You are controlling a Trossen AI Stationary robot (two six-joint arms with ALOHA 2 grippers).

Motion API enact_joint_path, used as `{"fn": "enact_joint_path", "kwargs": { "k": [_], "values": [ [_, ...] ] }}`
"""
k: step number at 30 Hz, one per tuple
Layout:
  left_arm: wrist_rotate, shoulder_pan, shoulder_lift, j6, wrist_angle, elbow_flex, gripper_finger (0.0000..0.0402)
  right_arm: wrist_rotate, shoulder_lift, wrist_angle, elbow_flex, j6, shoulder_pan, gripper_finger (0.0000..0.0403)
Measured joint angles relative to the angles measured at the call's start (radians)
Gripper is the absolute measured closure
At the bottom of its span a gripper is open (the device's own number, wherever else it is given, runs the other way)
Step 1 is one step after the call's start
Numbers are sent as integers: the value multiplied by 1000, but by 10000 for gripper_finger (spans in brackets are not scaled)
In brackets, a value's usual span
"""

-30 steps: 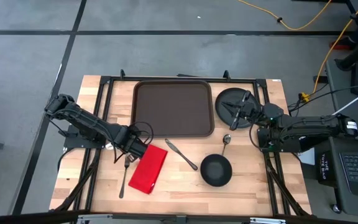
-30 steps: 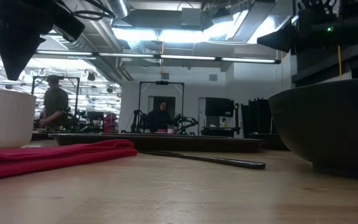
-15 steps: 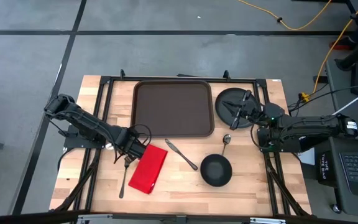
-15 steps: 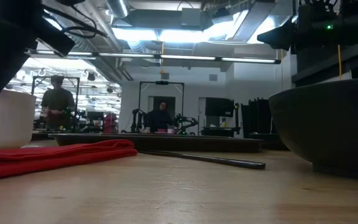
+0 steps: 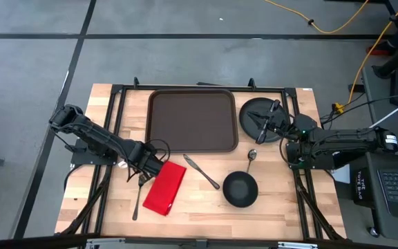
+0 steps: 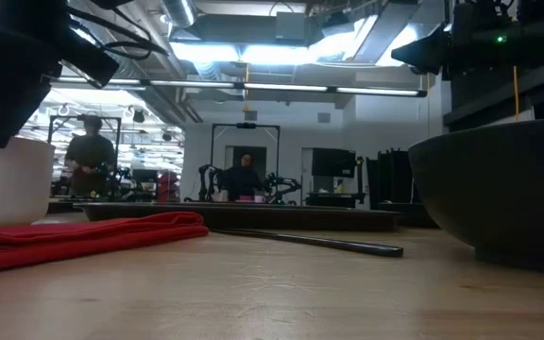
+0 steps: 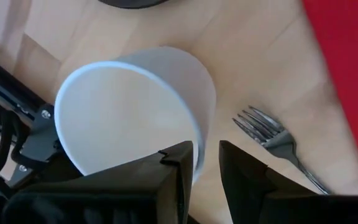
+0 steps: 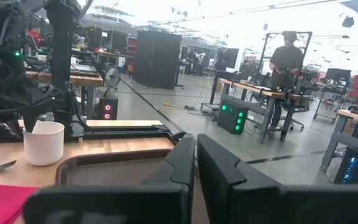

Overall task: Set up tray
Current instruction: Put the white mug on the brown tray

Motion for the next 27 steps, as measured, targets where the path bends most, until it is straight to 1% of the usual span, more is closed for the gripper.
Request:
{"fn": "enact_joint_path", "kwargs": {
  "k": [3,9,15,19,27],
  "values": [
    [4,0,0,-1,9,-12,329,0,0,0,0,0,0,377],
    [16,0,0,-1,66,-84,329,0,0,-1,0,23,0,377],
    [14,0,-2,9,71,-93,329,0,0,-1,0,23,0,377],
    [13,0,-35,14,83,-89,329,0,0,0,0,22,0,377],
    [-7,0,-130,-40,81,-87,329,0,0,0,0,22,0,377]
  ]
}}
